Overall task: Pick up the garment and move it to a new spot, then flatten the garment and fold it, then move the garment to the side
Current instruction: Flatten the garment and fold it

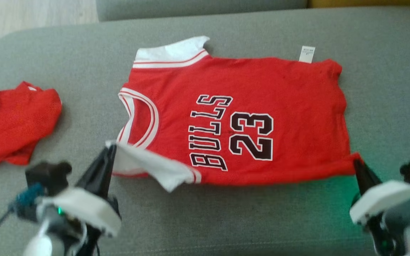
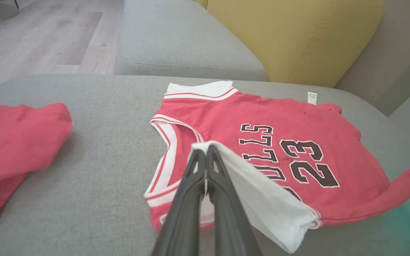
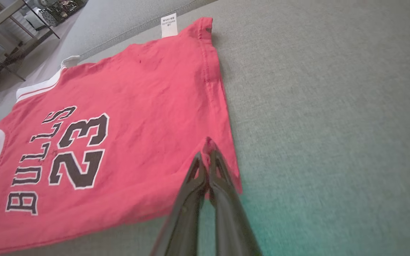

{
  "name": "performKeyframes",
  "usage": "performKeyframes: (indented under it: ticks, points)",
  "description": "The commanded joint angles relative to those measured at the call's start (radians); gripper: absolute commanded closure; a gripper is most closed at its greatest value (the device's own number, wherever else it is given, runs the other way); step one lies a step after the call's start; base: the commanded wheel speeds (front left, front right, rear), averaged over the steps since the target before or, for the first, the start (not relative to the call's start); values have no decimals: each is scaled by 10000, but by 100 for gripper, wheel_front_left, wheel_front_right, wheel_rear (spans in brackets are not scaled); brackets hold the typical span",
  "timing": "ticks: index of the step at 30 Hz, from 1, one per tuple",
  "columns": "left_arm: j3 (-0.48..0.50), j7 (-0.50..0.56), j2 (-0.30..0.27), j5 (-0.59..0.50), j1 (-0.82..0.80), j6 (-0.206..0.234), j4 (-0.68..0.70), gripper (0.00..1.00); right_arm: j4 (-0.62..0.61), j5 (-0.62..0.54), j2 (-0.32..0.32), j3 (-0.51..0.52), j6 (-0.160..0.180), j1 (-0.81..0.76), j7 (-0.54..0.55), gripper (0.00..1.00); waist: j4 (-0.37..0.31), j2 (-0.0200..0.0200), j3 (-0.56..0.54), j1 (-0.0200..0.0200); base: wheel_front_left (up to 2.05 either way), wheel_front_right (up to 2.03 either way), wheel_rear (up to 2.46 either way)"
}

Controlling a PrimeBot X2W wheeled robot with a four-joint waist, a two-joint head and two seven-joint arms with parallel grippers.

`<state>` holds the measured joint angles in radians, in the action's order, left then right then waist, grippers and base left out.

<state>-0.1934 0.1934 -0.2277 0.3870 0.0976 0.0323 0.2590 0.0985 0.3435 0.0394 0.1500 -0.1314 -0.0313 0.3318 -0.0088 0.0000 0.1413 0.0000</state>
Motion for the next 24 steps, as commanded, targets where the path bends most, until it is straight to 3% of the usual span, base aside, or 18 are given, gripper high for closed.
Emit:
performKeyframes:
  ticks: [1,14,15,16,17,18,19,20,24]
  points:
    - [338,-4,-151,100,-760,-79,189,100,-198,-126,110,-138,7,502,36,100,-25,0,231,0,0,0,0]
    - [269,-767,259,730,-3903,-903,-3033,100,1594,17,338,-209,7,2562,-567,100,-67,0,1182,0,0,0,0]
    - [285,-877,305,787,-4052,-942,-3286,100,1695,31,359,-274,7,2634,-681,89,-68,0,1207,0,0,0,0]
    - [297,-990,355,849,-4193,-984,-3534,100,1781,70,365,-337,7,2698,-813,53,-70,0,1233,0,0,0,0]
    - [334,-1157,429,929,-4330,-1019,-3757,100,1854,109,379,-394,7,2752,-965,0,-73,0,1253,0,0,0,0]
    - [352,-1289,487,980,-4445,-1045,-3997,69,1948,143,392,-444,7,2789,-1074,0,-73,0,1264,0,0,0,0]
    - [363,-1416,557,1049,-4538,-1076,-4224,24,2016,179,405,-510,7,2819,-1185,0,-74,0,1270,0,0,0,0]
    - [374,-1570,599,1061,-4618,-1092,-4427,0,2039,219,420,-574,7,2845,-1350,0,-82,0,1271,0,0,0,0]
    - [392,-2280,747,998,-4593,-1049,-5126,0,1757,243,538,-896,7,2770,-2300,0,-154,0,1194,0,0,0,0]
